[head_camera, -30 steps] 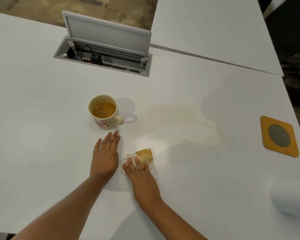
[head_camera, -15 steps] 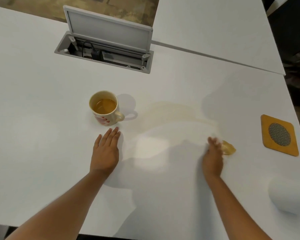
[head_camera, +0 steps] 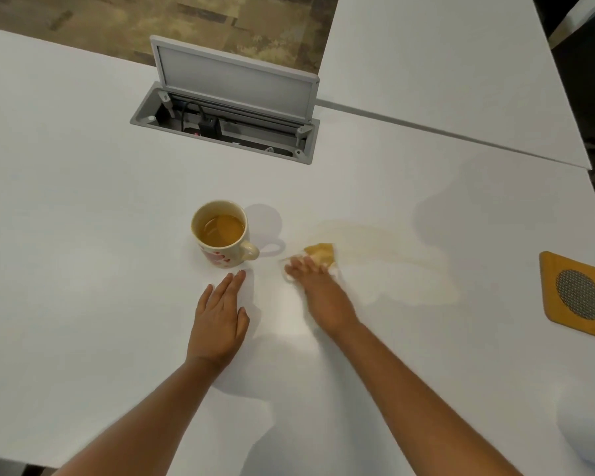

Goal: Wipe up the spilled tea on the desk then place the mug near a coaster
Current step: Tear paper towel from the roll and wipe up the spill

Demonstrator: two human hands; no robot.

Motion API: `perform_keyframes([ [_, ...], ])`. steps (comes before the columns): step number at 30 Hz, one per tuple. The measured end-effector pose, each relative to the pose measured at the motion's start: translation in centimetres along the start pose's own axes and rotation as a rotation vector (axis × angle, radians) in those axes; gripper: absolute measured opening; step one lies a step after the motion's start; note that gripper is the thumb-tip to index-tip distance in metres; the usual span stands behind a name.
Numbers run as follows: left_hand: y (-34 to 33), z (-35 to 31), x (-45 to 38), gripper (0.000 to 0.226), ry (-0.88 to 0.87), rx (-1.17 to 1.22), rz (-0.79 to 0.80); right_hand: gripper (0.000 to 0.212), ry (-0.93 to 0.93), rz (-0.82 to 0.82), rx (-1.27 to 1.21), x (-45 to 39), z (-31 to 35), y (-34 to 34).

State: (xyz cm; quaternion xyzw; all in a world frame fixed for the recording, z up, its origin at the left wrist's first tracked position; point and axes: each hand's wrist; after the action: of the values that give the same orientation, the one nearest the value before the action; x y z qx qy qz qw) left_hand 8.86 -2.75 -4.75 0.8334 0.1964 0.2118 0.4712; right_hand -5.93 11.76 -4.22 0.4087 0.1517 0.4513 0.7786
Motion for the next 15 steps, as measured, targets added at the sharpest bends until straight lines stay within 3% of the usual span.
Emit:
perform_keyframes([
  [6,0.1,-0.3,0.0,0.065,-0.006,-0.05,0.0,0.05,-0.528,-0.403,0.039,5.5,-11.0,9.1],
  [10,0.0,-0.3,0.0,0.067,-0.016,-0.08,0.01,0.042,-0.752,-0.584,-0.013,3.9,-11.6,8.8],
  [13,-0.1,-0.2,0.0,0.067,-0.015,-0.092,0.012,0.037,-0.555,-0.527,-0.148,-1.0,-8.7,7.3],
  [15,-0.1,-0.1,0.1,0.066,-0.012,-0.08,0.016,0.038,-0.373,-0.362,-0.192,-4.3,-5.7,5.6],
])
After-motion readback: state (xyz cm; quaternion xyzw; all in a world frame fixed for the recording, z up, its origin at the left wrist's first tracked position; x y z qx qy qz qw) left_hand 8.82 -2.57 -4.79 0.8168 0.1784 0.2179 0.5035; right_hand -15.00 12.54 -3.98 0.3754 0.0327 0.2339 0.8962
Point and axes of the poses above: each hand's wrist, its own x-axis away from the middle knuckle, its own y-axis out of the back of the hand, z = x × y, and after that the axes turned 6 degrees about y, right-handed
